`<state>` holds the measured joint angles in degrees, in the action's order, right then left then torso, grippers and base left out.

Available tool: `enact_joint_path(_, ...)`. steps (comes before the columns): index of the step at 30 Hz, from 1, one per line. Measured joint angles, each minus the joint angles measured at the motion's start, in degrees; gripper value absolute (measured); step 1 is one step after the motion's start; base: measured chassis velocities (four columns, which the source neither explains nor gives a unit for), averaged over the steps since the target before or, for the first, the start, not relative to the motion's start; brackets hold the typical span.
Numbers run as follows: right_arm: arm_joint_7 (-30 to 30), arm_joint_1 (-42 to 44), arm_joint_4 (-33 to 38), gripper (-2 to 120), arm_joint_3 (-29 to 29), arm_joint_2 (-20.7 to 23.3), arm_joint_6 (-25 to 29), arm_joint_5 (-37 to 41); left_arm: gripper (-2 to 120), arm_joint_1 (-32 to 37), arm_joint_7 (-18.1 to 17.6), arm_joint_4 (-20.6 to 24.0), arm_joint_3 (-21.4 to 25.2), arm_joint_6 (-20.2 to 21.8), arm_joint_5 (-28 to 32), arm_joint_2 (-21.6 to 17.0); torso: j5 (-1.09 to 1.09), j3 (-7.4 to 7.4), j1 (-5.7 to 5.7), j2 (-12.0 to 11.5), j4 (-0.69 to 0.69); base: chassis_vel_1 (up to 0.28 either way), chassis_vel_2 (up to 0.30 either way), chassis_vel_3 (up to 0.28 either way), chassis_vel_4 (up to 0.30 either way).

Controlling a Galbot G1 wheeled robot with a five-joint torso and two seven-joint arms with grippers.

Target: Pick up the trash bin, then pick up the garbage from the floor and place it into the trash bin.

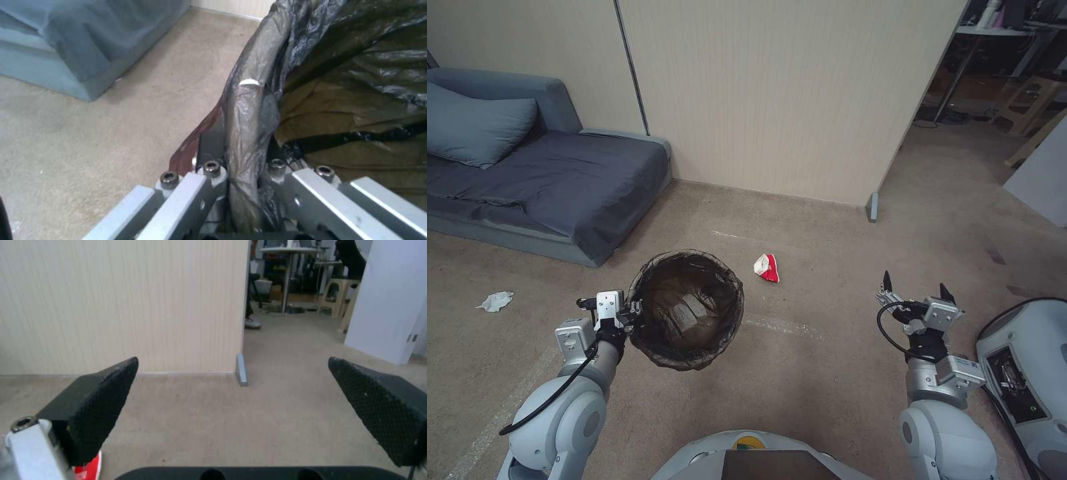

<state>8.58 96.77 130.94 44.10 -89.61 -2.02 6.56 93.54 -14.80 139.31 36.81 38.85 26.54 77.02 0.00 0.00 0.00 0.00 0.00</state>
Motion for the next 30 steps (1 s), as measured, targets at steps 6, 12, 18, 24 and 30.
enact_joint_path(6,-0.1,0.09,-0.11,100,0.26,-0.05,0.54,0.03,2,0.18,0.07,-0.59,0.46,-0.05,-0.38,0.33,0.0,0.0,0.0,0.0,0.0,0.0,0.0,0.0,0.0)
enact_joint_path(12,-0.23,0.23,-0.57,100,0.65,-0.19,1.43,0.07,2,0.2,0.1,-0.76,0.77,-0.09,-0.25,0.37,0.0,0.0,0.0,0.0,0.0,0.0,0.0,0.0,0.0)
enact_joint_path(18,-0.27,0.21,-0.7,100,0.6,-0.2,1.6,0.06,2,0.03,0.22,-0.83,0.64,-0.09,-0.17,0.44,0.0,0.0,0.0,0.0,0.0,-0.04,0.034,0.045,-0.03)
enact_joint_path(24,-0.27,0.25,-0.83,100,0.61,-0.27,1.68,0.04,2,0.07,0.27,-1.1,0.26,-0.09,-0.23,0.63,0.0,0.0,0.0,0.0,0.0,-0.095,0.087,0.093,-0.09)
enact_joint_path(30,-0.29,0.29,-0.93,100,0.52,-0.42,1.84,-0.02,2,0.09,0.31,-1.06,0.22,-0.12,-0.17,0.68,-0.01,0.0,0.0,0.0,0.0,-0.078,0.081,0.073,-0.094)
